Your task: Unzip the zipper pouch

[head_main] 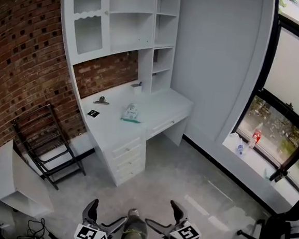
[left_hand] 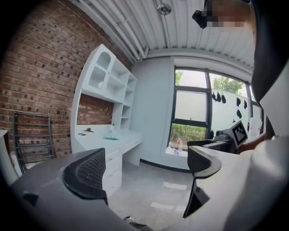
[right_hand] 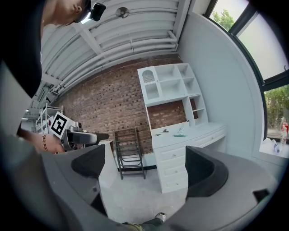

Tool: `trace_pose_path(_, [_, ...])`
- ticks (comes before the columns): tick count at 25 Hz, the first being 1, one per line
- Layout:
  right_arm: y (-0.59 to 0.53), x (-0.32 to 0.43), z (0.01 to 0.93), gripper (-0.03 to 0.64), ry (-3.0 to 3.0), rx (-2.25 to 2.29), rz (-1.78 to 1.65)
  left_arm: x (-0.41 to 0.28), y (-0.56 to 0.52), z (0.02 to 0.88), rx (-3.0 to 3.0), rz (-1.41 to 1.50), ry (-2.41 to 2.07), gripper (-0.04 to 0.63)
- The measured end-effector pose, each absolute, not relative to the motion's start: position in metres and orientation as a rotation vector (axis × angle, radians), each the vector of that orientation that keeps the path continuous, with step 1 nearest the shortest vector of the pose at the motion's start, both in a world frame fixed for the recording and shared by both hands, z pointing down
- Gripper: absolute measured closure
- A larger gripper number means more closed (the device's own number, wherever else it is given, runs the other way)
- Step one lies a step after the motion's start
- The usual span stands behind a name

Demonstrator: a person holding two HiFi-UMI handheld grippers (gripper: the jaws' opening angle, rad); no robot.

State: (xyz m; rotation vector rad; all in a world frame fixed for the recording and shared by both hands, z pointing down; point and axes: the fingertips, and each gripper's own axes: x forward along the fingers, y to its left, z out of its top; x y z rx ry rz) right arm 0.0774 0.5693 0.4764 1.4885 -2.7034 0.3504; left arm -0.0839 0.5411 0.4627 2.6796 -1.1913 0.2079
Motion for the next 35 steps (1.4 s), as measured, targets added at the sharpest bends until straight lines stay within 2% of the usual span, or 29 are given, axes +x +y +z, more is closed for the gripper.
trace_pose_path(9, [0.43, 0.081, 0.469, 0.078, -2.68, 1.498, 0.349, -0.094, 0.403, 0.464, 2.672, 0.229, -1.18, 0.032])
trace_pose_path(14, [0.346, 0.084, 0.454, 0.106, -2.689, 1.541, 0.339, -0.104, 0.33, 0.464, 2.802, 0.407, -1.063, 0.058])
trace_pose_path(22, [0.23, 0.082, 0.447, 0.164, -2.673, 1.603, 0.346, -0.114, 0.221, 0.458, 2.836, 0.392, -0.987, 0.163])
trace_pose_path(26, [0.196, 0.081, 0.454, 0.199, -2.673, 1.602, 0.344, -0.115, 0.178, 0.458, 2.858, 0.372, -0.999, 0.194])
trace_pose_path(29, [0.176, 0.086, 0.458, 0.218, -2.659, 1.617, 0.35, -0.111, 0.153, 0.454, 2.887, 0.341, -1.009, 0.255])
trace_pose_path(35, [0.15, 0.101, 0.464, 0.242, -2.644, 1.646, 0.368, -0.105, 0.119, 0.457, 2.869, 0.293, -0.982, 0.275])
